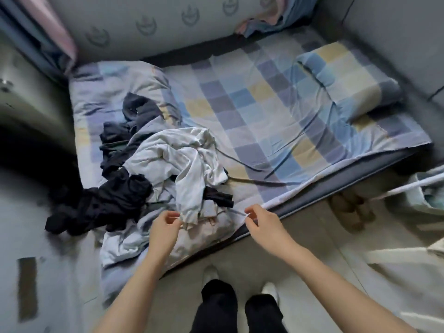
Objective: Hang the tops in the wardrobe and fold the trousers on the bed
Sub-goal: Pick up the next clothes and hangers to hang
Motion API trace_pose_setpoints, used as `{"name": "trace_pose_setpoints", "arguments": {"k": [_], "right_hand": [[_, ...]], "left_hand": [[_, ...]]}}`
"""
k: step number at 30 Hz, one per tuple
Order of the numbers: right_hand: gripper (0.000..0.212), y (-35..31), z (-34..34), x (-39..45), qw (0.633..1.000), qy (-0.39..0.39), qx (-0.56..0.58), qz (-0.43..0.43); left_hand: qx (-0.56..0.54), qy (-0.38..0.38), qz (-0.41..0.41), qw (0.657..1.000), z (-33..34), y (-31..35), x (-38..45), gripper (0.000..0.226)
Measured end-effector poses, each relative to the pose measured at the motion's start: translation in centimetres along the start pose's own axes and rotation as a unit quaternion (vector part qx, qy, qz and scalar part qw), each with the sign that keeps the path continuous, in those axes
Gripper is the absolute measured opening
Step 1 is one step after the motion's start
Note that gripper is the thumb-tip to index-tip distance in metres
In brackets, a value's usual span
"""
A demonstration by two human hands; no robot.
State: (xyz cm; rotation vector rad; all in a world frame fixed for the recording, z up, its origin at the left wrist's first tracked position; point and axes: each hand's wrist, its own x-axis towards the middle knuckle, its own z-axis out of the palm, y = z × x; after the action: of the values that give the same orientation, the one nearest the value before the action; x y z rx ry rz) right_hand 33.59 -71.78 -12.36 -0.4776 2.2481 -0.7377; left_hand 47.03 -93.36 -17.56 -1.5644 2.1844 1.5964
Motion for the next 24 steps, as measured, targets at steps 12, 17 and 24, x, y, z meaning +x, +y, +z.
{"name": "trace_pose_setpoints", "arguments": {"k": [12,17,24], "right_hand": [[0.024,-4.2,13.2,26.3,0.991,-0.108,-0.041,0.063],[0.027,-4.2,18.9,33.6,0.983,-0.152,-0.07,0.069],[0.031,-6.5,25.1,37.3,0.982,-0.189,-0.015,0.022]], "left_hand": [[0.167,0.038,-0.098,0.98,-3.4,-8.6,20.1,0.046],[0.211,0.121,-0.108,0.964,-4.7,-12.3,25.4,0.077],[0.131,0.17,-0.111,0.971,-4.0,-16.0,30.4,0.01]]}}
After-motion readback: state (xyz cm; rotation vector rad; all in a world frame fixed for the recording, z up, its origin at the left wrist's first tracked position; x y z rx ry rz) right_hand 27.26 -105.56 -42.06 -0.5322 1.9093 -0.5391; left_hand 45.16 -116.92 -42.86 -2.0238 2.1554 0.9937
